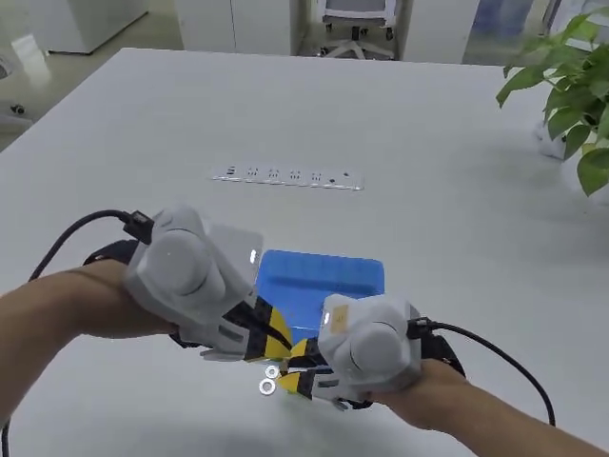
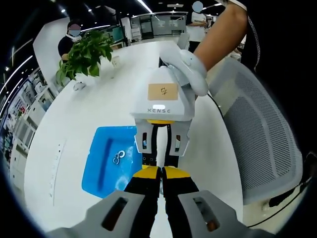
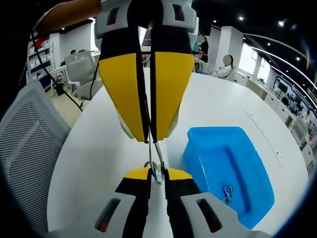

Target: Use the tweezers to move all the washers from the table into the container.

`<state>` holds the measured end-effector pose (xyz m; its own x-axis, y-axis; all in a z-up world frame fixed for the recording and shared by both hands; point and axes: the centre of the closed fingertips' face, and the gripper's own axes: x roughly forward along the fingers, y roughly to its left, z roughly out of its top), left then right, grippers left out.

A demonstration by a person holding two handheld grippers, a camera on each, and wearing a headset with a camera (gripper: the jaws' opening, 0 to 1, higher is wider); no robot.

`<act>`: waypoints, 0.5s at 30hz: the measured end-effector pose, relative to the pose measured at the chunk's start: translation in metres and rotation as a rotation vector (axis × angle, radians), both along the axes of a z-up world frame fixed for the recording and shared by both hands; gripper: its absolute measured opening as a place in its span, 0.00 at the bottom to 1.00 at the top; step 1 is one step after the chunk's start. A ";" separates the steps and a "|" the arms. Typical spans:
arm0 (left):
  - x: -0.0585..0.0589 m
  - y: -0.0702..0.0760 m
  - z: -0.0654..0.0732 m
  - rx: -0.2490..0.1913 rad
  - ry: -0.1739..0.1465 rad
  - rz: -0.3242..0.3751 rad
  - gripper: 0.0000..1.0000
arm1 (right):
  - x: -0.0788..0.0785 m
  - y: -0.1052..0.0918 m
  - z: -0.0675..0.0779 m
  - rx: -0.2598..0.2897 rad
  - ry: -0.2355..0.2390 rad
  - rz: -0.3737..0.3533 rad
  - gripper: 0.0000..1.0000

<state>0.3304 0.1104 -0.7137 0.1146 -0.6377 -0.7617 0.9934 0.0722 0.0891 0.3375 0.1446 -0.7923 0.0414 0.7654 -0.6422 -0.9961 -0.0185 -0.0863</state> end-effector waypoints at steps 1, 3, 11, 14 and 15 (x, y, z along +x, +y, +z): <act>0.000 0.000 -0.001 -0.001 0.000 -0.001 0.05 | 0.000 0.000 -0.001 0.000 0.003 0.000 0.12; 0.000 -0.001 -0.001 -0.014 0.006 0.005 0.05 | 0.000 0.000 -0.002 0.001 0.010 -0.001 0.12; 0.005 0.001 0.000 -0.028 0.024 0.026 0.05 | 0.001 0.001 -0.001 0.008 0.027 -0.007 0.12; 0.005 0.002 0.000 -0.025 0.025 0.026 0.05 | 0.001 0.001 -0.001 0.008 0.024 -0.005 0.12; 0.004 0.002 0.000 -0.025 0.026 0.026 0.05 | 0.000 0.001 -0.001 0.008 0.023 -0.003 0.12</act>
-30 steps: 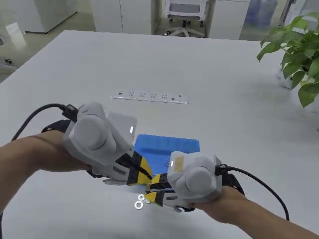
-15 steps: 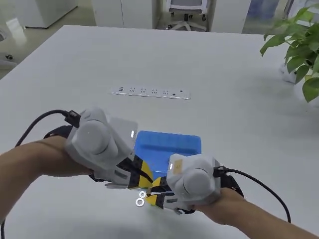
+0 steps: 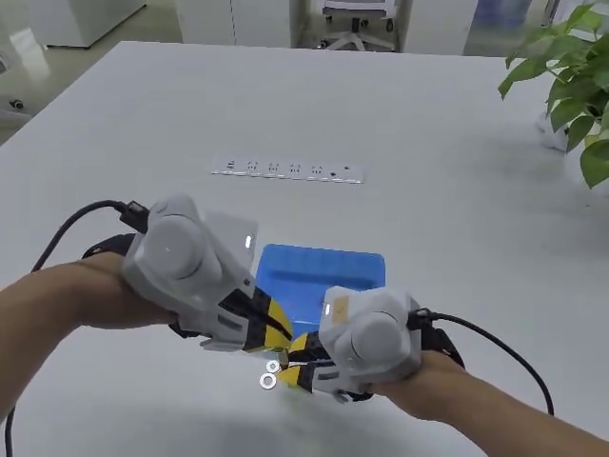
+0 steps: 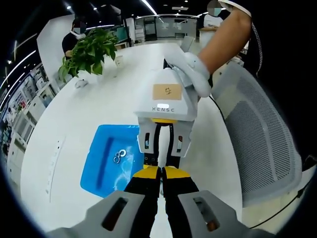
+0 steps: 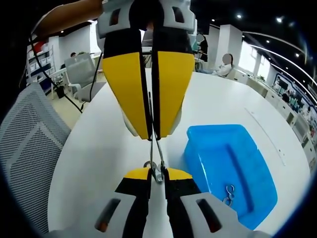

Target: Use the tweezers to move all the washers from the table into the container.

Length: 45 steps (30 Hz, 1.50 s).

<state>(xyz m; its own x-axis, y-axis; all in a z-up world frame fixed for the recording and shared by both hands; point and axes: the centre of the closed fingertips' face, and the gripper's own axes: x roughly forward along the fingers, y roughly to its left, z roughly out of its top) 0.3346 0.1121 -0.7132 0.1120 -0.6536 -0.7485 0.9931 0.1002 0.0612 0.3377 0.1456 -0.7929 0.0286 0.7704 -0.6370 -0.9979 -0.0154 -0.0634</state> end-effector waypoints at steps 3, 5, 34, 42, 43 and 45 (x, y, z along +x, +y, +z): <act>-0.001 -0.001 0.001 -0.005 0.001 0.000 0.05 | -0.001 0.000 0.001 0.003 -0.002 0.002 0.12; -0.001 -0.001 0.001 -0.005 0.001 0.000 0.05 | -0.001 0.000 0.001 0.001 -0.003 0.002 0.12; -0.002 -0.010 -0.002 -0.018 0.029 -0.011 0.05 | -0.003 -0.005 -0.002 0.000 0.001 -0.033 0.10; -0.003 -0.013 -0.003 -0.011 0.027 -0.022 0.05 | -0.002 -0.006 -0.002 0.001 0.001 -0.038 0.10; -0.003 -0.013 -0.003 -0.009 0.028 -0.023 0.05 | -0.002 -0.006 -0.002 0.002 0.000 -0.038 0.10; -0.003 -0.014 -0.003 -0.008 0.029 -0.024 0.05 | -0.003 -0.006 -0.002 0.005 -0.002 -0.040 0.10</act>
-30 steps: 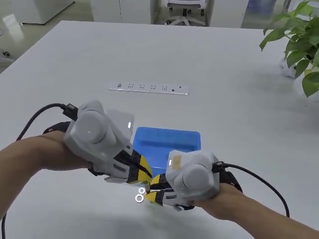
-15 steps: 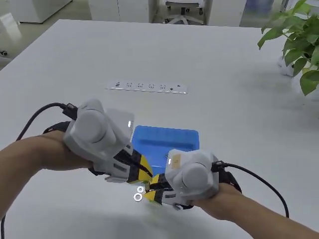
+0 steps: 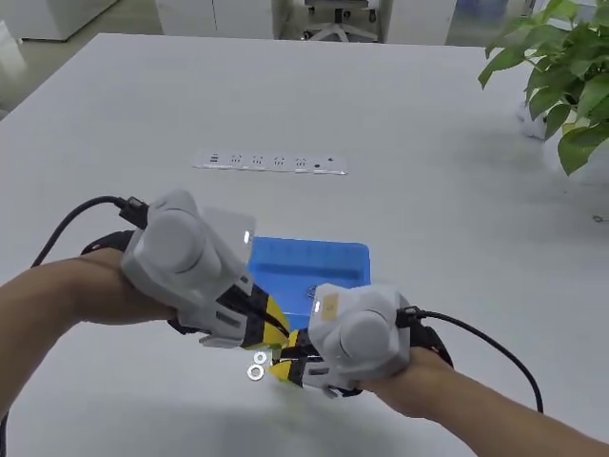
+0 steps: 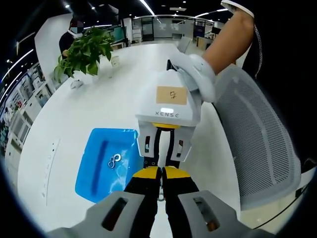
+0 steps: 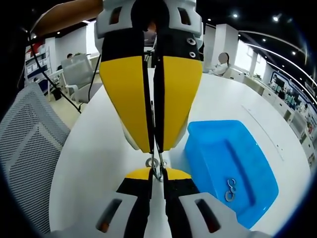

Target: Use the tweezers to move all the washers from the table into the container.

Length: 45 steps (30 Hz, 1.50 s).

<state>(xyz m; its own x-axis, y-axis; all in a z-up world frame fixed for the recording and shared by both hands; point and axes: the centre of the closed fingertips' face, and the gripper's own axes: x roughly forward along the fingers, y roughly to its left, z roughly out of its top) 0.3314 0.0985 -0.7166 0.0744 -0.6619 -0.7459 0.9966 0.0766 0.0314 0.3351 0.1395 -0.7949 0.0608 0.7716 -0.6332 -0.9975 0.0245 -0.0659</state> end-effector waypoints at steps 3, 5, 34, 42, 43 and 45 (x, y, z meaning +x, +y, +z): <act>0.000 0.000 0.000 0.003 -0.001 0.003 0.05 | 0.000 0.000 0.000 0.004 0.001 0.000 0.10; 0.000 0.000 0.000 0.004 -0.001 0.006 0.05 | 0.000 0.000 0.000 0.004 -0.002 0.005 0.10; -0.002 -0.002 0.037 -0.002 -0.017 -0.015 0.05 | 0.000 -0.004 0.037 0.018 -0.041 0.019 0.10; 0.004 -0.003 0.058 -0.001 -0.046 -0.020 0.05 | 0.009 -0.003 0.058 0.041 -0.058 -0.001 0.10; 0.005 -0.004 0.060 0.000 -0.053 -0.024 0.05 | 0.012 -0.004 0.060 0.042 -0.065 -0.004 0.10; 0.008 -0.005 0.063 0.003 -0.063 -0.030 0.05 | 0.015 -0.004 0.062 0.044 -0.070 -0.008 0.10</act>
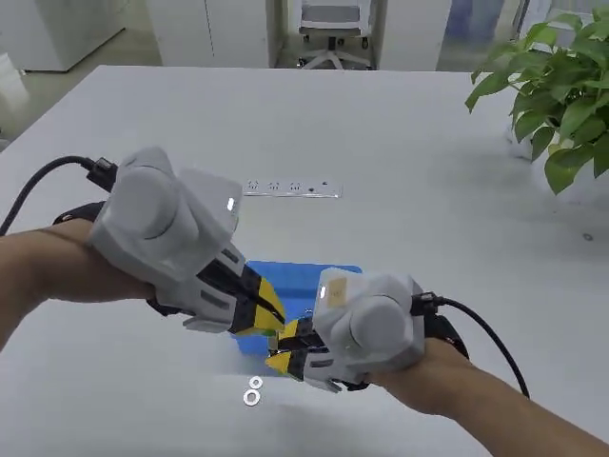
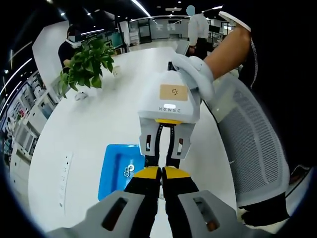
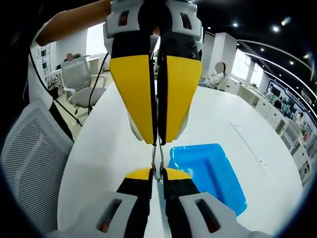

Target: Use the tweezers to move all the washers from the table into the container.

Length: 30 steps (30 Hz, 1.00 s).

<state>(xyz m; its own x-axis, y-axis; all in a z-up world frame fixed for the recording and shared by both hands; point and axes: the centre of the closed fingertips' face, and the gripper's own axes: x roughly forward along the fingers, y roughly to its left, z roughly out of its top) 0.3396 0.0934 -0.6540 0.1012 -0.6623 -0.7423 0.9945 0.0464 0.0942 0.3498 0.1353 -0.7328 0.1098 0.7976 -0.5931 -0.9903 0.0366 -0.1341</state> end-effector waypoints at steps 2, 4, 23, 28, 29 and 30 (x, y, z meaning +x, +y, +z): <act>0.004 -0.001 0.003 -0.002 -0.009 -0.004 0.05 | 0.005 -0.001 0.003 -0.002 -0.012 -0.004 0.10; 0.008 -0.002 0.004 -0.001 -0.018 -0.009 0.05 | 0.010 -0.003 0.005 -0.002 -0.018 -0.009 0.10; 0.052 -0.007 -0.010 -0.003 -0.029 -0.013 0.05 | 0.055 -0.009 -0.009 -0.021 -0.022 -0.044 0.10; 0.061 -0.006 -0.020 -0.002 -0.013 -0.006 0.05 | 0.063 -0.010 -0.019 -0.037 -0.001 -0.058 0.10; 0.062 -0.006 -0.022 0.000 -0.009 -0.005 0.05 | 0.063 -0.010 -0.021 -0.038 0.006 -0.060 0.10; 0.064 -0.006 -0.024 0.000 -0.005 -0.004 0.05 | 0.065 -0.010 -0.024 -0.039 0.015 -0.067 0.10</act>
